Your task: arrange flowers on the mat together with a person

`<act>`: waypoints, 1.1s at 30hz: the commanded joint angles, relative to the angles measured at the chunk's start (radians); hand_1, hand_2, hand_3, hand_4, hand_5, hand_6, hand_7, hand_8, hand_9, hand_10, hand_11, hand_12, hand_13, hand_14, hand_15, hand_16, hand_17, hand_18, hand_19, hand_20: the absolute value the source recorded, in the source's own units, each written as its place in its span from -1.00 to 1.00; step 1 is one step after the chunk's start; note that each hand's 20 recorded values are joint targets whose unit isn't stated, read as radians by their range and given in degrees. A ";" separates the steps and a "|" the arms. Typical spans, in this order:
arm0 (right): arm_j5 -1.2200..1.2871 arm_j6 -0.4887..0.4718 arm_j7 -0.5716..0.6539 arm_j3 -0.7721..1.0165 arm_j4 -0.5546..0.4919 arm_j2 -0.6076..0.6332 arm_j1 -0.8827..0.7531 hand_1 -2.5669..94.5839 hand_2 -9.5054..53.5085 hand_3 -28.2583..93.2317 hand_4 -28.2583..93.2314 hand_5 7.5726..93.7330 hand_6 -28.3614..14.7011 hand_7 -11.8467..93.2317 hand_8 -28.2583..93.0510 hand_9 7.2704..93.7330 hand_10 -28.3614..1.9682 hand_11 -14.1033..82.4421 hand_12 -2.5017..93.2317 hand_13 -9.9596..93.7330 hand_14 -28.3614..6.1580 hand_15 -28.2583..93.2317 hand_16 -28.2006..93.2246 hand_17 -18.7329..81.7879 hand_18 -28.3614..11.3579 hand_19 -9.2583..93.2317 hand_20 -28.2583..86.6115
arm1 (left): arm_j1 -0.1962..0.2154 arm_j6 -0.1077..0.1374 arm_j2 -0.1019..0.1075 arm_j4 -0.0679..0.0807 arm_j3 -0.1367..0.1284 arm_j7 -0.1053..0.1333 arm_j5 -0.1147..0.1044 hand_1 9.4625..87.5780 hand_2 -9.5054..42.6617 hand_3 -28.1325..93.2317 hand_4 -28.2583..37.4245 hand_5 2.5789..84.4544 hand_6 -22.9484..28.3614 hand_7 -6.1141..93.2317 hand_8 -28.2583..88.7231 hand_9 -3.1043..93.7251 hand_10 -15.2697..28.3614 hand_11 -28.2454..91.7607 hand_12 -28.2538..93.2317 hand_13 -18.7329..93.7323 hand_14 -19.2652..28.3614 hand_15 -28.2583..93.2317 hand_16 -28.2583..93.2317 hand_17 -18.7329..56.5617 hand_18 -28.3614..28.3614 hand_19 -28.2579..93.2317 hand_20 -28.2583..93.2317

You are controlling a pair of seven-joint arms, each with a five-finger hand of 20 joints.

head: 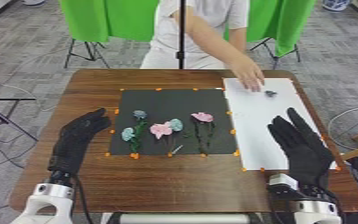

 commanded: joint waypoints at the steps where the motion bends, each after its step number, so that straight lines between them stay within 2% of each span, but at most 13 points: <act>1: -0.011 0.006 -0.009 -0.001 -0.002 0.016 -0.015 -0.86 -0.59 0.80 -0.87 -0.26 0.32 -0.60 -0.68 -0.18 -0.10 -0.61 -0.74 -0.23 -0.04 -0.38 -0.41 -0.23 -0.17 -0.80 -0.05 | 0.012 -0.012 -0.002 0.005 -0.009 -0.001 -0.004 -0.48 -0.69 0.53 -0.60 0.16 -0.07 -0.57 -0.63 0.02 0.28 -0.22 -0.29 -0.04 0.53 -0.25 -0.45 -0.39 0.49 -0.38 -0.19; 5: -0.006 0.025 -0.015 -0.002 -0.003 0.013 -0.021 -0.87 -0.58 0.80 -0.87 -0.25 0.32 -0.60 -0.68 -0.18 -0.10 -0.61 -0.74 -0.22 -0.03 -0.37 -0.41 -0.23 -0.17 -0.80 -0.05 | 0.016 -0.013 -0.004 0.006 -0.010 0.000 -0.012 -0.48 -0.69 0.54 -0.60 0.16 -0.08 -0.57 -0.63 0.01 0.27 -0.22 -0.29 -0.04 0.54 -0.25 -0.45 -0.39 0.49 -0.38 -0.19; 6: -0.001 0.030 -0.016 -0.001 -0.005 0.010 -0.024 -0.88 -0.57 0.80 -0.87 -0.25 0.32 -0.60 -0.68 -0.17 -0.11 -0.61 -0.74 -0.22 -0.03 -0.37 -0.41 -0.23 -0.17 -0.80 -0.05 | 0.006 -0.027 -0.004 0.013 -0.008 -0.002 -0.012 -0.48 -0.69 0.54 -0.60 0.16 -0.08 -0.57 -0.63 0.01 0.27 -0.22 -0.29 -0.04 0.53 -0.25 -0.45 -0.40 0.49 -0.38 -0.19; 9: -0.006 0.028 -0.017 -0.001 -0.002 0.017 -0.022 -0.89 -0.56 0.79 -0.88 -0.25 0.32 -0.60 -0.68 -0.16 -0.11 -0.61 -0.74 -0.22 -0.02 -0.37 -0.41 -0.23 -0.17 -0.80 -0.05 | 0.001 -0.045 0.002 0.014 -0.011 -0.006 -0.004 -0.48 -0.70 0.54 -0.60 0.16 -0.08 -0.57 -0.64 0.01 0.27 -0.23 -0.29 -0.04 0.53 -0.25 -0.45 -0.40 0.49 -0.39 -0.19; 15: -0.011 0.025 -0.016 -0.005 0.002 0.015 -0.017 -0.89 -0.56 0.80 -0.88 -0.25 0.32 -0.60 -0.68 -0.16 -0.10 -0.61 -0.74 -0.21 -0.01 -0.37 -0.41 -0.22 -0.16 -0.80 -0.04 | 0.008 -0.030 0.001 0.013 -0.014 0.003 -0.015 -0.48 -0.70 0.54 -0.60 0.16 -0.08 -0.57 -0.64 0.01 0.27 -0.23 -0.29 -0.04 0.53 -0.25 -0.44 -0.40 0.50 -0.39 -0.19; 19: -0.014 0.018 -0.013 -0.006 0.005 0.016 -0.014 -0.89 -0.56 0.80 -0.87 -0.25 0.32 -0.60 -0.68 -0.16 -0.10 -0.61 -0.74 -0.21 -0.02 -0.37 -0.41 -0.22 -0.16 -0.80 -0.04 | 0.000 -0.039 0.006 0.016 -0.012 0.003 -0.013 -0.48 -0.70 0.54 -0.60 0.15 -0.08 -0.57 -0.64 0.01 0.28 -0.23 -0.29 -0.04 0.53 -0.25 -0.44 -0.40 0.50 -0.39 -0.19; 24: -0.019 0.013 -0.013 -0.004 0.009 0.016 -0.013 -0.88 -0.58 0.80 -0.87 -0.24 0.31 -0.60 -0.68 -0.16 -0.11 -0.61 -0.74 -0.21 -0.02 -0.36 -0.41 -0.22 -0.16 -0.80 -0.04 | 0.011 -0.029 0.005 0.012 -0.017 0.008 -0.020 -0.48 -0.70 0.54 -0.60 0.15 -0.08 -0.57 -0.63 0.01 0.28 -0.23 -0.29 -0.04 0.53 -0.26 -0.44 -0.40 0.50 -0.39 -0.19; 29: -0.021 0.017 -0.014 -0.004 0.012 0.021 -0.007 -0.88 -0.59 0.80 -0.87 -0.24 0.31 -0.60 -0.68 -0.16 -0.10 -0.61 -0.74 -0.21 -0.02 -0.36 -0.41 -0.22 -0.16 -0.80 -0.04 | -0.017 -0.044 0.012 0.024 -0.010 0.002 -0.015 -0.48 -0.70 0.54 -0.60 0.15 -0.08 -0.57 -0.63 0.01 0.28 -0.23 -0.29 -0.04 0.53 -0.26 -0.44 -0.40 0.50 -0.39 -0.19; 33: -0.029 0.011 -0.011 -0.004 0.014 0.022 -0.005 -0.87 -0.60 0.80 -0.87 -0.24 0.31 -0.60 -0.68 -0.15 -0.10 -0.61 -0.73 -0.21 -0.03 -0.36 -0.41 -0.22 -0.16 -0.80 -0.04 | -0.007 -0.042 0.010 0.020 -0.015 0.003 -0.017 -0.48 -0.70 0.54 -0.59 0.15 -0.08 -0.57 -0.63 0.01 0.27 -0.24 -0.29 -0.04 0.53 -0.26 -0.44 -0.40 0.50 -0.39 -0.19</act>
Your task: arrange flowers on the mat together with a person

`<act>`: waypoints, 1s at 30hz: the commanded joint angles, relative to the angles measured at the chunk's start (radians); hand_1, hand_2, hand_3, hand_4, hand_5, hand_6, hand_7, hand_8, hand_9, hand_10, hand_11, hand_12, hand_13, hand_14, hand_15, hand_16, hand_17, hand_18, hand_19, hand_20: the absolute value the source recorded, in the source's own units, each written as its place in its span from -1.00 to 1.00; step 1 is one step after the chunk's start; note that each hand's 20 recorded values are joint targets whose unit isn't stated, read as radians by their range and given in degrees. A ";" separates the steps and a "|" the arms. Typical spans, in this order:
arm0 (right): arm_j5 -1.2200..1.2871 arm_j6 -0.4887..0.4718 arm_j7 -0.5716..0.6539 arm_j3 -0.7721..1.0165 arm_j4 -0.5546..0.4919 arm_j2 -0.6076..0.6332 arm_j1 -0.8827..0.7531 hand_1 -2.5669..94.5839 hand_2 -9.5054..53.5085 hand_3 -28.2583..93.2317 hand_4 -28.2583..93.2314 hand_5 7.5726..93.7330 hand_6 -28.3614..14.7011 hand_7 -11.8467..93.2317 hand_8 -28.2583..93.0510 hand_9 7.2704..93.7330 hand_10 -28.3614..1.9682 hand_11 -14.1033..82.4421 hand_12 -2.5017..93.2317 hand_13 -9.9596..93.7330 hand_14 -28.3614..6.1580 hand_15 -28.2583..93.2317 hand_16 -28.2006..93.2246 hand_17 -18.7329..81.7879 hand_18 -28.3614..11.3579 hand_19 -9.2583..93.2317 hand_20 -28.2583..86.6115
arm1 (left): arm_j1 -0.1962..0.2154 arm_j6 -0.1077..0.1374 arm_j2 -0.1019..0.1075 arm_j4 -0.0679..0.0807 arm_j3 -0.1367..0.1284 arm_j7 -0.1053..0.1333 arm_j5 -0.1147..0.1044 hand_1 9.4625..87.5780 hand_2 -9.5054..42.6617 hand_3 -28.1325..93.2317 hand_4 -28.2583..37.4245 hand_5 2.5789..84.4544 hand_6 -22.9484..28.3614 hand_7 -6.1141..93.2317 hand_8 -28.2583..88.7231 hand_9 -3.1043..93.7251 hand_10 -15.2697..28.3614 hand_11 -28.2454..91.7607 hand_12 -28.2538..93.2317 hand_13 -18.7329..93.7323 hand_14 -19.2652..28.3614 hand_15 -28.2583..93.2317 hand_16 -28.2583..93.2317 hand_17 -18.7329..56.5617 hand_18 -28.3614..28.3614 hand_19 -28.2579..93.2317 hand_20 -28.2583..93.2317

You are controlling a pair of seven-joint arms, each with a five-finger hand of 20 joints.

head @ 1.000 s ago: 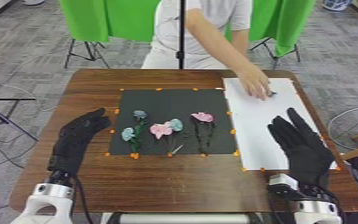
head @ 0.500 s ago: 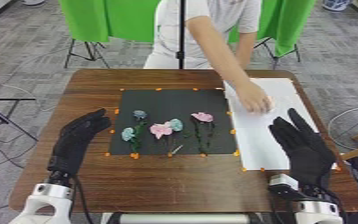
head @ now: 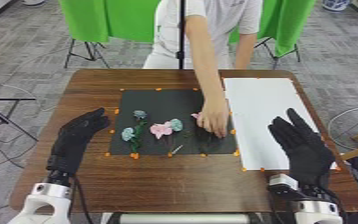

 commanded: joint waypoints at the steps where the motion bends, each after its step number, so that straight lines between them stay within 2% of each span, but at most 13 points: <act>1: -0.019 -0.005 -0.006 -0.002 0.011 0.003 -0.005 -0.87 -0.60 0.81 -0.87 -0.24 0.31 -0.59 -0.68 -0.15 -0.11 -0.61 -0.73 -0.21 -0.03 -0.36 -0.41 -0.22 -0.16 -0.80 -0.04 | 0.000 -0.013 0.001 0.007 -0.003 -0.003 -0.007 -0.48 -0.70 0.54 -0.59 0.15 -0.08 -0.57 -0.63 0.01 0.27 -0.24 -0.29 -0.04 0.53 -0.26 -0.44 -0.40 0.50 -0.39 -0.19; 6: -0.020 -0.007 -0.001 -0.003 0.015 0.006 0.001 -0.87 -0.61 0.81 -0.86 -0.23 0.31 -0.59 -0.68 -0.15 -0.11 -0.61 -0.73 -0.20 -0.03 -0.36 -0.41 -0.22 -0.16 -0.80 -0.04 | -0.010 -0.018 0.004 0.011 0.001 0.001 -0.002 -0.48 -0.70 0.53 -0.60 0.15 -0.09 -0.57 -0.63 0.01 0.27 -0.24 -0.29 -0.04 0.53 -0.26 -0.44 -0.40 0.50 -0.39 -0.19; 10: -0.029 -0.019 0.003 -0.005 0.019 0.008 0.003 -0.86 -0.63 0.81 -0.86 -0.23 0.31 -0.59 -0.68 -0.14 -0.11 -0.61 -0.73 -0.20 -0.04 -0.36 -0.41 -0.22 -0.16 -0.80 -0.04 | 0.014 -0.006 -0.002 0.002 -0.007 0.007 -0.005 -0.48 -0.70 0.54 -0.60 0.15 -0.09 -0.57 -0.64 0.01 0.27 -0.23 -0.29 -0.04 0.53 -0.26 -0.44 -0.40 0.50 -0.39 -0.19; 13: -0.032 -0.014 -0.001 -0.002 0.019 0.007 0.000 -0.83 -0.71 0.80 -0.86 -0.22 0.31 -0.59 -0.68 -0.14 -0.11 -0.61 -0.73 -0.20 -0.04 -0.36 -0.41 -0.22 -0.16 -0.80 -0.04 | 0.017 0.001 -0.003 0.002 -0.003 0.011 -0.010 -0.48 -0.70 0.54 -0.59 0.16 -0.09 -0.57 -0.64 0.01 0.27 -0.23 -0.29 -0.04 0.53 -0.26 -0.44 -0.40 0.50 -0.39 -0.19; 16: -0.034 -0.008 -0.006 -0.001 0.020 0.006 0.003 -0.81 -0.80 0.79 -0.86 -0.22 0.30 -0.59 -0.68 -0.14 -0.11 -0.61 -0.73 -0.20 -0.03 -0.36 -0.41 -0.22 -0.16 -0.80 -0.04 | -0.001 -0.008 -0.003 0.008 0.002 0.011 -0.004 -0.49 -0.70 0.54 -0.59 0.15 -0.08 -0.57 -0.64 0.01 0.27 -0.23 -0.29 -0.04 0.53 -0.26 -0.44 -0.40 0.50 -0.39 -0.19; 19: -0.045 -0.015 -0.002 -0.005 0.022 0.015 0.007 -0.78 -0.88 0.76 -0.89 -0.23 0.30 -0.59 -0.68 -0.14 -0.10 -0.61 -0.73 -0.20 -0.02 -0.36 -0.41 -0.22 -0.16 -0.80 -0.04 | 0.006 -0.007 0.000 0.005 -0.002 0.006 -0.004 -0.48 -0.70 0.54 -0.60 0.16 -0.08 -0.57 -0.64 0.01 0.27 -0.23 -0.29 -0.04 0.53 -0.26 -0.44 -0.40 0.50 -0.39 -0.19; 22: -0.047 -0.008 0.001 -0.007 0.019 0.013 0.002 -0.80 -0.92 0.71 -0.93 -0.22 0.30 -0.59 -0.68 -0.14 -0.10 -0.60 -0.73 -0.20 -0.02 -0.36 -0.41 -0.22 -0.15 -0.80 -0.04 | 0.019 0.001 -0.007 0.000 -0.008 0.009 -0.008 -0.48 -0.70 0.54 -0.60 0.16 -0.08 -0.57 -0.64 0.01 0.27 -0.23 -0.29 -0.04 0.53 -0.26 -0.44 -0.40 0.50 -0.39 -0.19; 30: -0.041 0.004 0.006 -0.015 0.021 0.013 0.000 -0.81 -0.93 0.71 -0.96 -0.22 0.30 -0.58 -0.69 -0.13 -0.09 -0.60 -0.73 -0.20 -0.03 -0.36 -0.41 -0.22 -0.15 -0.80 -0.04 | 0.016 -0.001 -0.007 0.001 -0.009 0.011 -0.005 -0.48 -0.70 0.54 -0.60 0.16 -0.08 -0.57 -0.63 0.01 0.27 -0.23 -0.29 -0.04 0.54 -0.26 -0.44 -0.40 0.50 -0.39 -0.19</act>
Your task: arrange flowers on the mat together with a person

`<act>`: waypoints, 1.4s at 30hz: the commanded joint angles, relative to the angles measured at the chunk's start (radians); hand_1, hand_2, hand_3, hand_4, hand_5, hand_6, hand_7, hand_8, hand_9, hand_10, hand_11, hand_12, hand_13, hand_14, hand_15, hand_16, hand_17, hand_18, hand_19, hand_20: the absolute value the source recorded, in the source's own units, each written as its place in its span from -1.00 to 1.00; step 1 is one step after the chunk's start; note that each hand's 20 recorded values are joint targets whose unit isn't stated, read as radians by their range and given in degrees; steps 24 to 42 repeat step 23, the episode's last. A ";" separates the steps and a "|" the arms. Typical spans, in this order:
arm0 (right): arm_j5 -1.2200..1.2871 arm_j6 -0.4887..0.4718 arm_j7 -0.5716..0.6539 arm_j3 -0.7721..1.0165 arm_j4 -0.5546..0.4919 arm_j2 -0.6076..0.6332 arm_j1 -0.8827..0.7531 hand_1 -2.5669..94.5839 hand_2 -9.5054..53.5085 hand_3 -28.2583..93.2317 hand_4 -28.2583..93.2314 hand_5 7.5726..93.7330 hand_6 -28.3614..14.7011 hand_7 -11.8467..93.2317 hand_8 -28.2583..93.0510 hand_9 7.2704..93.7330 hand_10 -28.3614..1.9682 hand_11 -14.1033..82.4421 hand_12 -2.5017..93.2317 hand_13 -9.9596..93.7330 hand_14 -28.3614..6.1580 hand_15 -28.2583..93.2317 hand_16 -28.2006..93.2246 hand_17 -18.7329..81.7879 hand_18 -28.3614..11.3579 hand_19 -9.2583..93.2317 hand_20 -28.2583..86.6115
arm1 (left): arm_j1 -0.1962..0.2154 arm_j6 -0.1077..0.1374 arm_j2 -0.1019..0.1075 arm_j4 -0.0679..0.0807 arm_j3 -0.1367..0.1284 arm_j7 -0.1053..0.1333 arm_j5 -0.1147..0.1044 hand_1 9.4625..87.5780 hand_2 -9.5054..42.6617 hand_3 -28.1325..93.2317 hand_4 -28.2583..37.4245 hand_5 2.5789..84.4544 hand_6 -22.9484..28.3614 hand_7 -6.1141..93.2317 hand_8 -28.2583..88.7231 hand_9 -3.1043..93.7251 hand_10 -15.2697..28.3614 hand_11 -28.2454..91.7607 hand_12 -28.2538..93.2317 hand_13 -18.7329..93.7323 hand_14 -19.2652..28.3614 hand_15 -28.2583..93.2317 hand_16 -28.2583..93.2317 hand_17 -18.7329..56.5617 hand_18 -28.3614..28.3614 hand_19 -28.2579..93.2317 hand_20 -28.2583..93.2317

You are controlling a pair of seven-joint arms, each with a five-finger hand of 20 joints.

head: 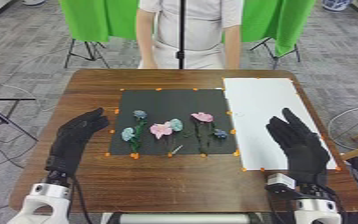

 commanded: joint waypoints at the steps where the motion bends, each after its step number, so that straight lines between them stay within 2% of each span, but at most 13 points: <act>1: -0.002 0.011 0.003 -0.017 0.011 0.002 -0.011 -0.81 -0.93 0.72 -0.96 -0.22 0.30 -0.58 -0.69 -0.13 -0.09 -0.60 -0.73 -0.20 -0.02 -0.36 -0.41 -0.22 -0.15 -0.80 -0.04 | 0.010 0.003 -0.009 -0.001 -0.002 0.001 -0.007 -0.48 -0.70 0.54 -0.60 0.16 -0.08 -0.57 -0.63 0.01 0.27 -0.23 -0.29 -0.04 0.53 -0.26 -0.44 -0.40 0.50 -0.39 -0.19; 3: -0.012 -0.005 0.002 -0.015 0.011 0.002 -0.012 -0.81 -0.93 0.72 -0.96 -0.21 0.30 -0.58 -0.69 -0.13 -0.10 -0.60 -0.73 -0.20 -0.02 -0.36 -0.41 -0.22 -0.15 -0.80 -0.04 | 0.013 -0.004 -0.009 -0.002 -0.004 -0.007 0.000 -0.48 -0.70 0.54 -0.60 0.16 -0.08 -0.57 -0.63 0.01 0.27 -0.23 -0.29 -0.04 0.53 -0.26 -0.44 -0.40 0.50 -0.39 -0.19; 6: -0.011 -0.010 0.011 -0.013 0.006 -0.001 -0.015 -0.82 -0.91 0.71 -0.95 -0.21 0.30 -0.58 -0.69 -0.13 -0.10 -0.60 -0.73 -0.20 -0.03 -0.36 -0.41 -0.22 -0.15 -0.80 -0.04 | 0.026 0.012 -0.013 -0.009 -0.004 0.002 -0.012 -0.51 -0.67 0.52 -0.63 0.16 -0.08 -0.57 -0.63 0.01 0.27 -0.23 -0.29 -0.04 0.53 -0.26 -0.44 -0.40 0.50 -0.39 -0.19; 8: 0.000 -0.001 0.015 -0.017 0.008 -0.007 -0.015 -0.83 -0.87 0.71 -0.95 -0.19 0.28 -0.58 -0.69 -0.13 -0.11 -0.60 -0.73 -0.20 -0.03 -0.36 -0.41 -0.22 -0.15 -0.80 -0.04 | 0.023 0.034 -0.015 -0.008 0.000 0.012 -0.015 -0.57 -0.61 0.49 -0.73 0.15 -0.08 -0.57 -0.63 0.01 0.28 -0.23 -0.29 -0.04 0.54 -0.26 -0.44 -0.40 0.50 -0.39 -0.19; 11: 0.005 -0.013 0.024 -0.020 0.009 -0.002 -0.016 -0.85 -0.81 0.71 -0.94 -0.17 0.24 -0.60 -0.69 -0.12 -0.12 -0.60 -0.73 -0.20 -0.02 -0.36 -0.41 -0.23 -0.15 -0.80 -0.04 | 0.030 0.048 -0.015 -0.012 -0.002 0.021 -0.020 -0.63 -0.60 0.49 -0.87 0.15 -0.07 -0.57 -0.63 0.02 0.28 -0.23 -0.29 -0.04 0.54 -0.26 -0.44 -0.39 0.50 -0.39 -0.19; 12: -0.002 -0.017 0.026 -0.020 0.010 -0.001 -0.014 -0.86 -0.79 0.71 -0.94 -0.16 0.23 -0.60 -0.69 -0.12 -0.12 -0.60 -0.73 -0.20 -0.02 -0.36 -0.41 -0.23 -0.15 -0.80 -0.04 | 0.031 0.048 -0.016 -0.011 -0.003 0.018 -0.018 -0.64 -0.60 0.50 -0.92 0.15 -0.07 -0.57 -0.63 0.02 0.28 -0.23 -0.29 -0.04 0.54 -0.25 -0.44 -0.39 0.50 -0.39 -0.19; 16: 0.000 -0.023 0.036 -0.017 0.012 0.005 -0.012 -0.89 -0.74 0.72 -0.94 -0.11 0.18 -0.61 -0.69 -0.11 -0.13 -0.60 -0.73 -0.20 -0.02 -0.36 -0.41 -0.23 -0.14 -0.80 -0.04 | 0.042 0.038 -0.022 -0.015 -0.006 0.010 -0.011 -0.62 -0.63 0.51 -0.91 0.15 -0.06 -0.57 -0.63 0.02 0.28 -0.23 -0.29 -0.04 0.54 -0.25 -0.44 -0.39 0.50 -0.39 -0.19; 18: 0.002 -0.020 0.039 -0.016 0.014 0.003 -0.008 -0.89 -0.73 0.72 -0.93 -0.10 0.16 -0.62 -0.68 -0.10 -0.13 -0.60 -0.73 -0.20 -0.02 -0.36 -0.41 -0.23 -0.14 -0.80 -0.04 | 0.044 0.042 -0.026 -0.017 -0.005 0.008 -0.005 -0.57 -0.67 0.52 -0.87 0.15 -0.06 -0.58 -0.63 0.02 0.28 -0.23 -0.29 -0.04 0.53 -0.25 -0.44 -0.39 0.50 -0.39 -0.19; 19: 0.001 -0.014 0.034 -0.016 0.012 -0.001 -0.010 -0.89 -0.73 0.72 -0.93 -0.10 0.16 -0.62 -0.68 -0.10 -0.13 -0.60 -0.73 -0.20 -0.02 -0.36 -0.41 -0.23 -0.15 -0.80 -0.04 | 0.033 0.038 -0.026 -0.012 -0.003 0.005 -0.005 -0.54 -0.71 0.52 -0.78 0.15 -0.06 -0.58 -0.63 0.02 0.28 -0.22 -0.29 -0.04 0.53 -0.25 -0.44 -0.39 0.50 -0.39 -0.19; 22: -0.001 -0.026 0.039 -0.019 0.016 0.010 0.000 -0.89 -0.73 0.72 -0.93 -0.10 0.16 -0.62 -0.68 -0.09 -0.13 -0.60 -0.73 -0.19 -0.02 -0.36 -0.41 -0.22 -0.14 -0.80 -0.05 | 0.031 0.031 -0.023 -0.011 -0.008 0.004 0.005 -0.49 -0.74 0.52 -0.72 0.15 -0.05 -0.58 -0.63 0.02 0.27 -0.23 -0.29 -0.04 0.53 -0.25 -0.44 -0.40 0.50 -0.39 -0.19; 42: -0.004 -0.034 0.040 -0.019 0.018 0.013 0.002 -0.89 -0.73 0.72 -0.93 -0.10 0.16 -0.62 -0.68 -0.09 -0.13 -0.60 -0.73 -0.19 -0.03 -0.36 -0.41 -0.22 -0.15 -0.80 -0.05 | 0.035 0.035 -0.022 -0.013 -0.009 0.005 0.004 -0.48 -0.75 0.52 -0.70 0.15 -0.05 -0.58 -0.63 0.02 0.27 -0.23 -0.29 -0.04 0.53 -0.25 -0.44 -0.40 0.50 -0.39 -0.19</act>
